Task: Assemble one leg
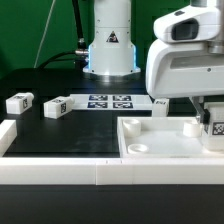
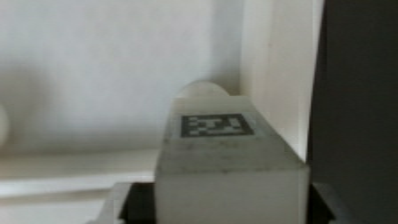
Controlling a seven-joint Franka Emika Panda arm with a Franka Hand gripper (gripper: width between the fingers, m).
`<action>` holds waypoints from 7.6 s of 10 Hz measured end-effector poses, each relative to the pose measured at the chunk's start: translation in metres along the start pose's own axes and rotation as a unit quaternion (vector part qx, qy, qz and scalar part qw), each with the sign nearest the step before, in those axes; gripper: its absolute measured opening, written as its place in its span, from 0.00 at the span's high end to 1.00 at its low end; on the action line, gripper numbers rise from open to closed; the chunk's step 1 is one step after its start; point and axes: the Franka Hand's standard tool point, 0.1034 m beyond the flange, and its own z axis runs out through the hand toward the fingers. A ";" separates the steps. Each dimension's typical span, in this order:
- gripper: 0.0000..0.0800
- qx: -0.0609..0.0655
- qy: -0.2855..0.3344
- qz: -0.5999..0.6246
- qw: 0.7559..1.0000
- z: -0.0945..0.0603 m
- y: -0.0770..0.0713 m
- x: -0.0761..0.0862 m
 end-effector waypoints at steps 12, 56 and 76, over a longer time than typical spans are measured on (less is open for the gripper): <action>0.63 0.014 -0.012 0.561 0.828 0.001 0.005 0.001; 0.23 0.028 0.009 0.533 0.846 0.006 -0.005 -0.003; 0.64 -0.025 0.035 -0.129 0.991 0.004 0.003 0.004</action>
Offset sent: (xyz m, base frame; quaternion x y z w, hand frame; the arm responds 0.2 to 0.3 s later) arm -0.0050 -0.0091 -0.0020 0.0082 -0.0017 0.3161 0.9487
